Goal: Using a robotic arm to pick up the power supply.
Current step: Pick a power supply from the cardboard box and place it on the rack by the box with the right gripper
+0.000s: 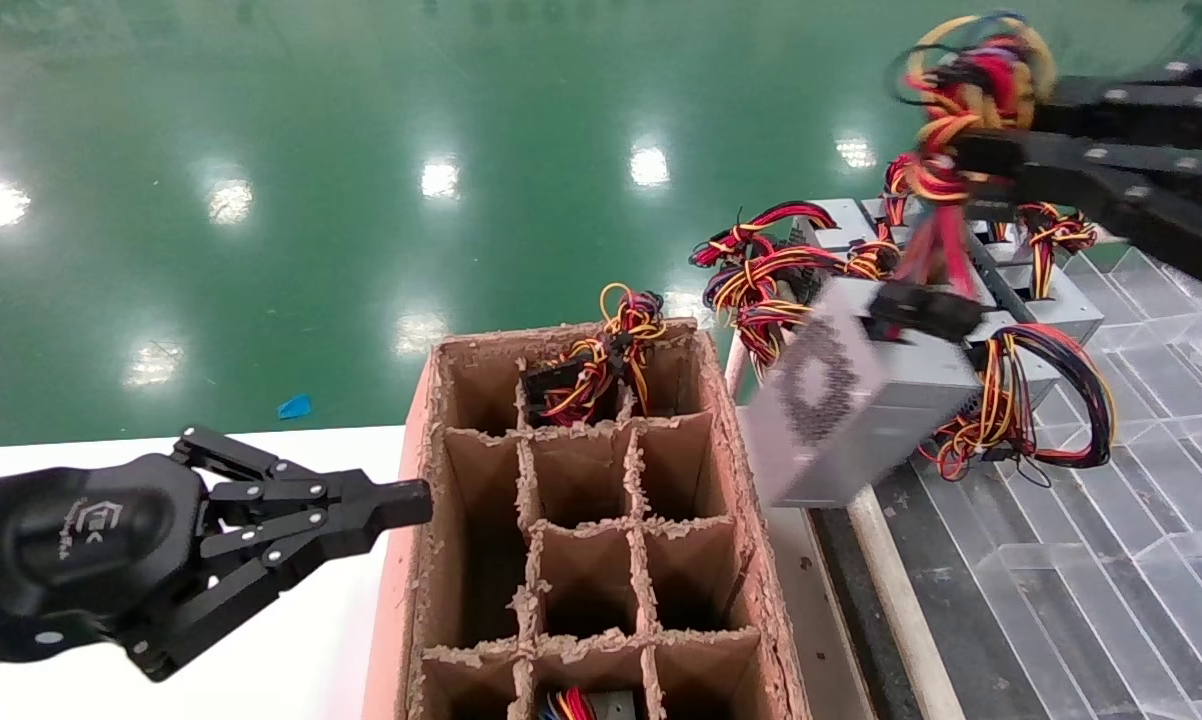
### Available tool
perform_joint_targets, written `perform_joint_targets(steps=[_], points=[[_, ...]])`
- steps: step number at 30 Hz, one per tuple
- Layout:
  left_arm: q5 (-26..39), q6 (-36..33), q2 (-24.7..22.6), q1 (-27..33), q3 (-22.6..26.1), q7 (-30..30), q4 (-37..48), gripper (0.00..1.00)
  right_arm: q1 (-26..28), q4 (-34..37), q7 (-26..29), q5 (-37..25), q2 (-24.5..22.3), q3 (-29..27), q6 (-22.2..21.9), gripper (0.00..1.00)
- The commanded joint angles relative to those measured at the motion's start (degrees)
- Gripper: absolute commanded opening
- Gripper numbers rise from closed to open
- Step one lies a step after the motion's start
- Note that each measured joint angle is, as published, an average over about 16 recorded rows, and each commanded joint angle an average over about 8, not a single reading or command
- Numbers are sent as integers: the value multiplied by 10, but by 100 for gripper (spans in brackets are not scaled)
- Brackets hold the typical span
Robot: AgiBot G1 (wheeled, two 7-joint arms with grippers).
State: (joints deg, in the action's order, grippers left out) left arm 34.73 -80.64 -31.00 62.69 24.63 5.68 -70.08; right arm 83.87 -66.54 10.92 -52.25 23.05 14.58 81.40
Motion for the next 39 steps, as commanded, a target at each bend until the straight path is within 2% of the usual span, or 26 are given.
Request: perform_joint_targets(steps=[1,6,11,16,20,27,33,39], points=[[0,0,0,0,0,0,0,0,-18,-15,6,9,-24,-10,-8,0],[0,0,0,0,0,0,0,0,-76,-16,-4,28,-76,-32,-29,0],[0,0,0,0,0,0,0,0,-137,5,-29,42,-106,-43,-47,0],[0,0,0,0,0,0,0,0,-185,46,-68,51,-106,-47,-59,0],[0,0,0,0,0,0,0,0,-201,78,-97,51,-90,-45,-62,0],[0,0,0,0,0,0,0,0,-181,106,-126,17,-53,-27,-61,0],[0,0,0,0,0,0,0,0,-132,132,-142,-23,-8,-4,-60,0],[0,0,0,0,0,0,0,0,-81,168,-160,-45,30,12,-39,0]])
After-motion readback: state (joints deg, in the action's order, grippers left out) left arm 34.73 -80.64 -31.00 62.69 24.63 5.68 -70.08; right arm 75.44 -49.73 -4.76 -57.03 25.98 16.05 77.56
